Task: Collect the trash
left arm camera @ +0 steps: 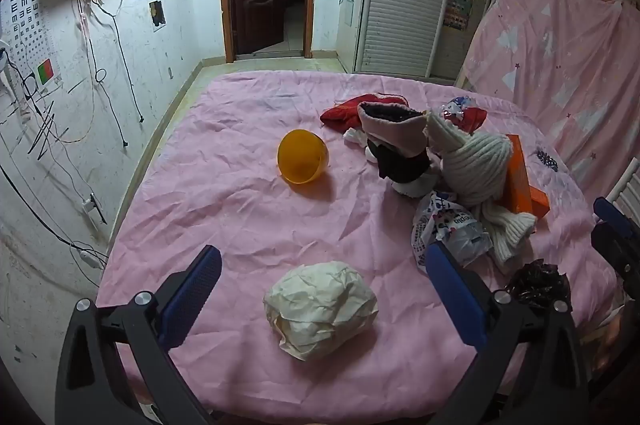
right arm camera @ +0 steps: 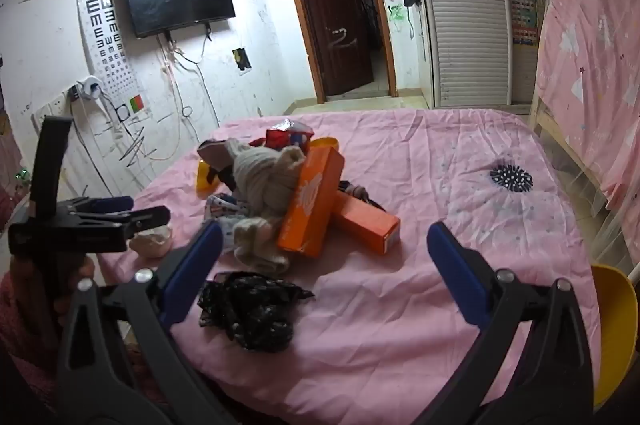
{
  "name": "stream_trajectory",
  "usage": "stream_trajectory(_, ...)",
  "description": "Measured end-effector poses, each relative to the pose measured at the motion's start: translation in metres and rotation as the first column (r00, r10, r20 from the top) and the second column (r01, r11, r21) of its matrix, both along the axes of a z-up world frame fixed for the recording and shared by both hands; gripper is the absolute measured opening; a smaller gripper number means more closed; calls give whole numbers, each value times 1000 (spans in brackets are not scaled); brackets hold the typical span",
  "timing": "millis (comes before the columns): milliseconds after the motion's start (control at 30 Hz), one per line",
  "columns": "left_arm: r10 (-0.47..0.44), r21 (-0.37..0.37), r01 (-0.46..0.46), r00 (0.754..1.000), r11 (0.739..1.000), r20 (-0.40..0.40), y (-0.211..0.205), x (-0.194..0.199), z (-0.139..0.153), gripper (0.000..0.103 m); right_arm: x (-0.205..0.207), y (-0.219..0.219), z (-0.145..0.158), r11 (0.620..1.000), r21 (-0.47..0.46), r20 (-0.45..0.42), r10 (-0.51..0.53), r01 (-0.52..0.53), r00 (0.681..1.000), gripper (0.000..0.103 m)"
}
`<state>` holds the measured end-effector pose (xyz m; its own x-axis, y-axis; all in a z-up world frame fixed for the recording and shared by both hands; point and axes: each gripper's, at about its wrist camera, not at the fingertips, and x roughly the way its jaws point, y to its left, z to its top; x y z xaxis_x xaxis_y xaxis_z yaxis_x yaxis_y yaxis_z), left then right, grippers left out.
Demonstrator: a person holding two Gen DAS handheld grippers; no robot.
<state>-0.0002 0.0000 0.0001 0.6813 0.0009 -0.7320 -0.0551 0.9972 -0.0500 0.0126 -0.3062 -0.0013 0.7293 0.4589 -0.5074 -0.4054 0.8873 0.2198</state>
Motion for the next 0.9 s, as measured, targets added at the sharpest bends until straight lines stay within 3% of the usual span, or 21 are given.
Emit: stream_trajectory(900, -12, 2, 12, 1000, 1000, -8, -6, 0, -1, 95, -1, 1, -1, 1000, -5, 0, 0, 0, 1000, 98)
